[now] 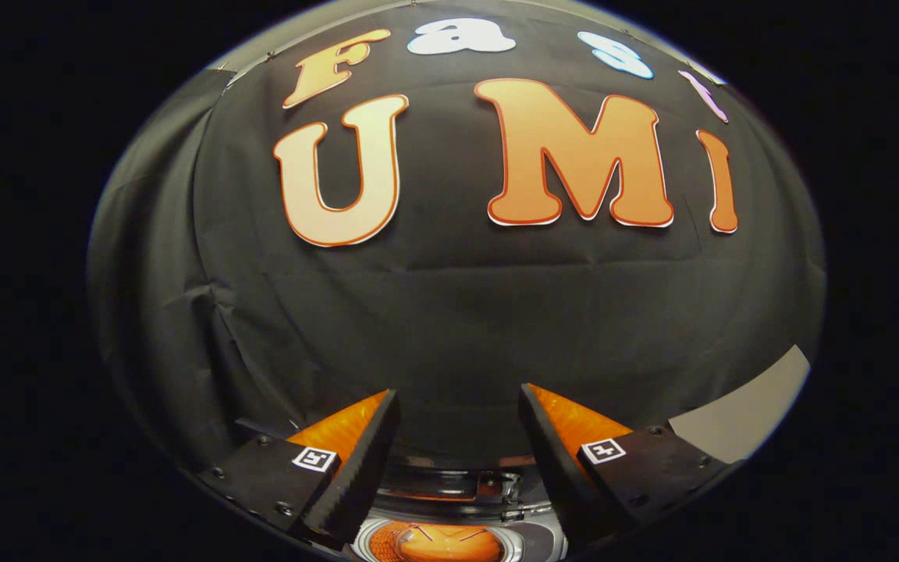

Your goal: Put the clothes into the washing machine and then close the washing machine lid.

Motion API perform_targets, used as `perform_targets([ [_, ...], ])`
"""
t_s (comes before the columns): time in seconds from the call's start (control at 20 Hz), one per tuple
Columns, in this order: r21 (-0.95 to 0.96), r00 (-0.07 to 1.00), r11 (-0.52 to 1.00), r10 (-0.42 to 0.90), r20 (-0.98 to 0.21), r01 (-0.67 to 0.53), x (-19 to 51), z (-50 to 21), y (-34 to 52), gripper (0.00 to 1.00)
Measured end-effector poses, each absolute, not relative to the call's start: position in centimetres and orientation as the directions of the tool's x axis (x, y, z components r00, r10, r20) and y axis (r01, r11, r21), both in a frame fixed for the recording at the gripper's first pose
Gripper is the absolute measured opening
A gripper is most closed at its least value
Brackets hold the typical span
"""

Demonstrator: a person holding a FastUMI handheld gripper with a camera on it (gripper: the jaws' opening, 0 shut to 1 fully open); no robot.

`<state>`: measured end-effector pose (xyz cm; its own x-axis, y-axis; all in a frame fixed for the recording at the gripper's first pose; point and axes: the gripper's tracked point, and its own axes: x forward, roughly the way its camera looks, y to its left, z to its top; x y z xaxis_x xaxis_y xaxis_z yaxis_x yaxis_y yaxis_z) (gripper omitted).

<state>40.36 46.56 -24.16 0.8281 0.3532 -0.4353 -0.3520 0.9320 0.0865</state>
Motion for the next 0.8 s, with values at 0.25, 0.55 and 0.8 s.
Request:
perform_targets([
  [0.25, 0.066, 0.805, 0.943, 0.313, -0.505, -0.325, 42.4, -27.9, 47.0, 0.98],
  [0.55, 0.045, 0.813, 0.957, 0.269, -0.517, -0.288, 43.6, -31.0, 47.0, 0.99],
  [0.8, 0.043, 0.812, 0.952, 0.281, -0.512, -0.303, 42.6, -30.7, 46.4, 0.99],
])
